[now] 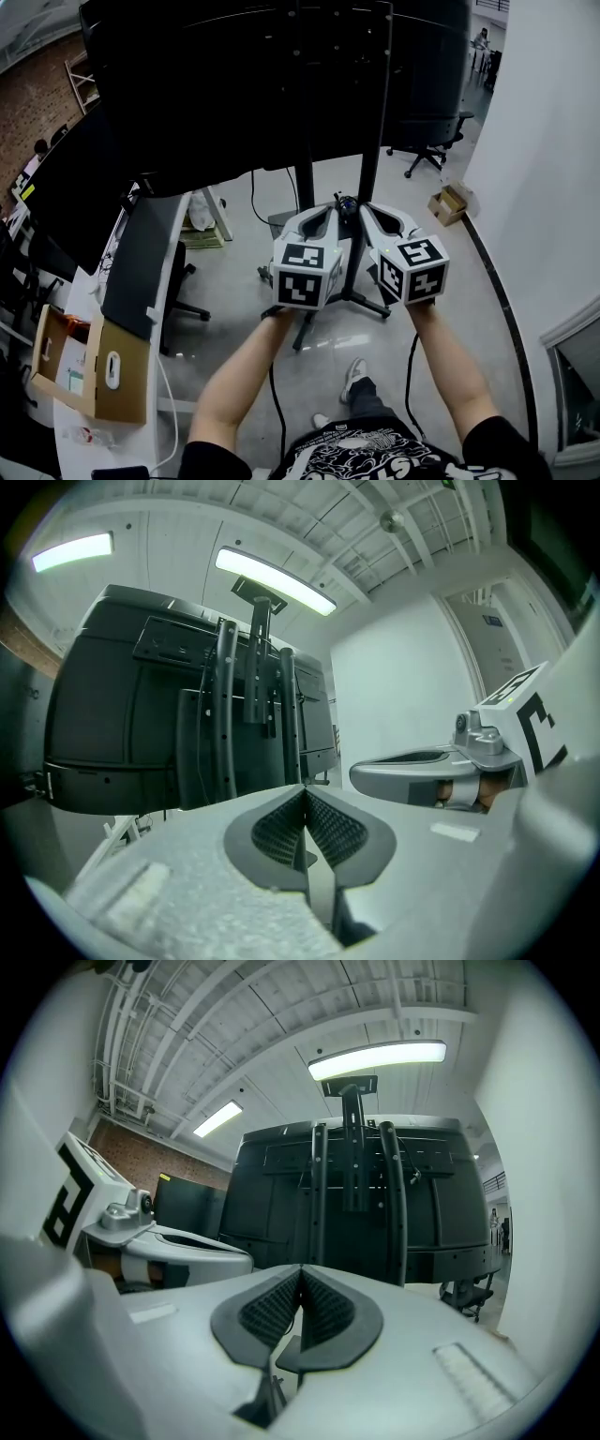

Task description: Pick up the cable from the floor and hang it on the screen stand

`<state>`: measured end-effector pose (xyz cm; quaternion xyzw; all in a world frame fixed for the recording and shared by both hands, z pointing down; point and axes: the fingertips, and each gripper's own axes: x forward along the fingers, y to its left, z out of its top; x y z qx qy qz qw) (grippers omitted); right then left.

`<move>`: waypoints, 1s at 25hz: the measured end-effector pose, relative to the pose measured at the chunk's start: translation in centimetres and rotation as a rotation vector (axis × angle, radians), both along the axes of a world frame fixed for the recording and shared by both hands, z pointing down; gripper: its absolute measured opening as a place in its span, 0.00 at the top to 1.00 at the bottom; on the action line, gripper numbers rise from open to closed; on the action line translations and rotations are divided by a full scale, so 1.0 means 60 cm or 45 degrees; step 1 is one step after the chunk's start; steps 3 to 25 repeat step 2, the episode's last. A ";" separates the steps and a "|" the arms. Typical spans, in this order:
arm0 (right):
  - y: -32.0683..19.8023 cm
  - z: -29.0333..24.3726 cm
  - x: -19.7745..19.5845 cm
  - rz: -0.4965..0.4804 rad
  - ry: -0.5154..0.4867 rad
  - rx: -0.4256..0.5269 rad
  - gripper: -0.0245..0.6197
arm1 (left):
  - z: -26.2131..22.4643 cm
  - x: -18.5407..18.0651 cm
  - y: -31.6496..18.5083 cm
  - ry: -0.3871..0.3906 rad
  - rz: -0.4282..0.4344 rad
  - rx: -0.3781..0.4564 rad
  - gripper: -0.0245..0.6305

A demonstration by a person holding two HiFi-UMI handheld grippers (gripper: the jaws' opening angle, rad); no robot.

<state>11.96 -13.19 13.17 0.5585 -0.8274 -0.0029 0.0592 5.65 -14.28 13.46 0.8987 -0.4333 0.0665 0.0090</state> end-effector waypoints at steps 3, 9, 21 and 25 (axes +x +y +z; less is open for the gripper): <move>0.001 0.002 0.002 -0.002 0.001 -0.005 0.95 | 0.000 0.004 0.001 0.003 0.000 -0.002 0.96; 0.001 0.002 0.002 -0.002 0.001 -0.005 0.95 | 0.000 0.004 0.001 0.003 0.000 -0.002 0.96; 0.001 0.002 0.002 -0.002 0.001 -0.005 0.95 | 0.000 0.004 0.001 0.003 0.000 -0.002 0.96; 0.001 0.002 0.002 -0.002 0.001 -0.005 0.95 | 0.000 0.004 0.001 0.003 0.000 -0.002 0.96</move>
